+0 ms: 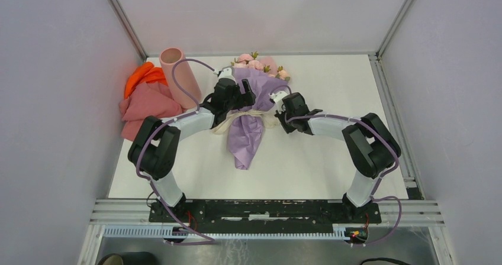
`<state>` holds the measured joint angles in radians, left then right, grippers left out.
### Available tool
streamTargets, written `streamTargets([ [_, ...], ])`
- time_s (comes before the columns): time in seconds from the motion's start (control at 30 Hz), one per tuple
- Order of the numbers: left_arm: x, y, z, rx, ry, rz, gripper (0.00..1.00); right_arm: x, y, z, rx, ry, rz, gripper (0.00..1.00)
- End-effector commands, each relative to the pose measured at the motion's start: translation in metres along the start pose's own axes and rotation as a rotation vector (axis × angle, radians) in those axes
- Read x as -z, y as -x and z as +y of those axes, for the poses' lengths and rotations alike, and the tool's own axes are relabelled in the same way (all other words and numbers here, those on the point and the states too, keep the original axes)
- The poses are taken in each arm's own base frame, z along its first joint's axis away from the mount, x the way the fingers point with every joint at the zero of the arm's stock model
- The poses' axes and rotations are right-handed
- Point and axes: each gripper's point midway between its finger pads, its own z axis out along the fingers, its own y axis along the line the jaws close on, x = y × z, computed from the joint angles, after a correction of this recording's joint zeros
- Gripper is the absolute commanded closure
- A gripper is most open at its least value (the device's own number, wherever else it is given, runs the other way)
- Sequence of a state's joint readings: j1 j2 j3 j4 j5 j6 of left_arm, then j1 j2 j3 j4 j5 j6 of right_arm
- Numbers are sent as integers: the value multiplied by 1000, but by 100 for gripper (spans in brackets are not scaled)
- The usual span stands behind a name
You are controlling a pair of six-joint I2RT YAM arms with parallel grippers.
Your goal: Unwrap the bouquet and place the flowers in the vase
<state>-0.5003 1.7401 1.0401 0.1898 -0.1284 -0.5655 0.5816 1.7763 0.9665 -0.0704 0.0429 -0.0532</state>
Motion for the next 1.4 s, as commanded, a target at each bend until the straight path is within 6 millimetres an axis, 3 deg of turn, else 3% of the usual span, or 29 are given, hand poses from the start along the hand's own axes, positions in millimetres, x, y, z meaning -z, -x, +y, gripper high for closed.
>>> streamTargets([
  [0.0,11,26,-9,3,-29,-76,0,6,-22,-29,-83,-42,54,100],
  [0.3,10,24,-8,1,-29,-72,0,15,-3,-35,-72,-45,3,100],
  [0.4,8,23,-10,5,-38,-67,0,21,24,-39,-57,-44,-64,72],
  [0.43,8,22,-11,6,-44,-63,0,22,34,-45,-56,-69,-84,69],
  [0.57,8,21,-12,9,-48,-60,0,21,80,-62,-40,-110,-157,64],
  [0.7,8,21,-10,6,-42,-63,0,3,107,-65,-24,-91,-172,62],
  [0.9,7,21,-3,-9,-13,-66,0,-23,107,-53,-9,-30,-150,60],
  [1.17,3,17,-3,-4,-14,-54,0,0,94,-14,103,-41,-144,57],
  [1.37,3,16,-6,5,-30,-50,0,12,83,4,122,-6,-145,56],
])
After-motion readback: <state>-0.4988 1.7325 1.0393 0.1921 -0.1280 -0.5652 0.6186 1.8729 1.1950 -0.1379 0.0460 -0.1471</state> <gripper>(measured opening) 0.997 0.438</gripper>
